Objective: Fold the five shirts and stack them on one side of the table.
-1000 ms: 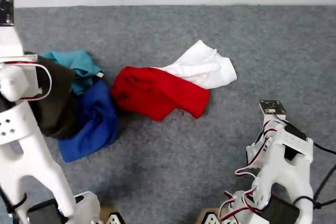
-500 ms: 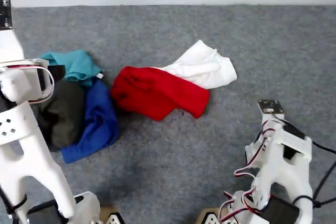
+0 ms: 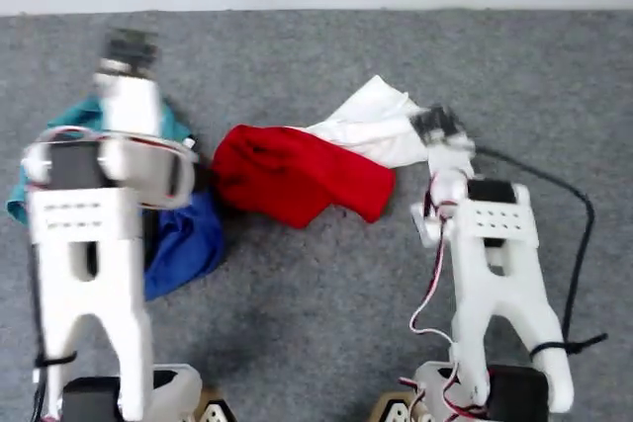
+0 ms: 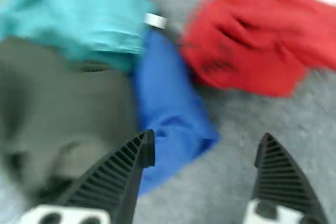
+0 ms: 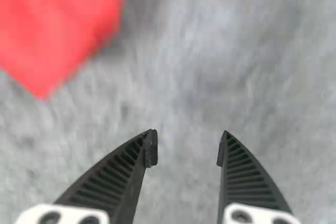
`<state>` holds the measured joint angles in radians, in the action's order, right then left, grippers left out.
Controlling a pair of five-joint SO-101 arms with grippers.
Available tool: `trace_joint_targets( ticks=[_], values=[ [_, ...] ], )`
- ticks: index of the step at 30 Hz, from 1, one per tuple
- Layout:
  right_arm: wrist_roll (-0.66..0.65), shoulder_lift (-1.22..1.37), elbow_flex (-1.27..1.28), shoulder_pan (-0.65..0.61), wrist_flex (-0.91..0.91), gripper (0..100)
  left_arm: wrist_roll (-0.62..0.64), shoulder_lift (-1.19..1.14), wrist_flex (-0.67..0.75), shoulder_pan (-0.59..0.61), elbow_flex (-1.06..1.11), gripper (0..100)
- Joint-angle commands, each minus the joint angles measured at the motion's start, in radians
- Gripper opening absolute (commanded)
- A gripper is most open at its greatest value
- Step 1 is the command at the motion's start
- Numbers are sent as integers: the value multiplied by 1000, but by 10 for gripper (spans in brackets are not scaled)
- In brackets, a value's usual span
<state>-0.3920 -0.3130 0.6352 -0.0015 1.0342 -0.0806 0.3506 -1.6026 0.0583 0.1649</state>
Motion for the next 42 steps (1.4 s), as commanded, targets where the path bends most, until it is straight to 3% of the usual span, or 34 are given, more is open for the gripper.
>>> trace_joint_targets(
  ticks=[1,5,10,17,24,29,31,35,42],
  values=[
    [25,-4,-94,-99,-7,201,8,17,135,-95,156,309],
    [25,4,-94,-197,-12,201,8,17,292,-78,325,309],
    [25,128,-91,-213,-94,200,3,17,382,-3,441,309],
    [29,354,-112,-232,-360,199,0,17,446,178,452,309],
    [26,435,-250,-294,-361,195,-97,17,520,374,460,309],
    [25,444,-290,-289,-361,8,-104,17,519,423,461,309],
    [25,438,-292,-288,-360,30,-101,17,519,423,461,309],
    [23,407,-342,-283,-260,12,-100,17,516,419,463,309],
    [23,173,-546,-286,174,9,-100,17,522,417,532,309]
  ],
)
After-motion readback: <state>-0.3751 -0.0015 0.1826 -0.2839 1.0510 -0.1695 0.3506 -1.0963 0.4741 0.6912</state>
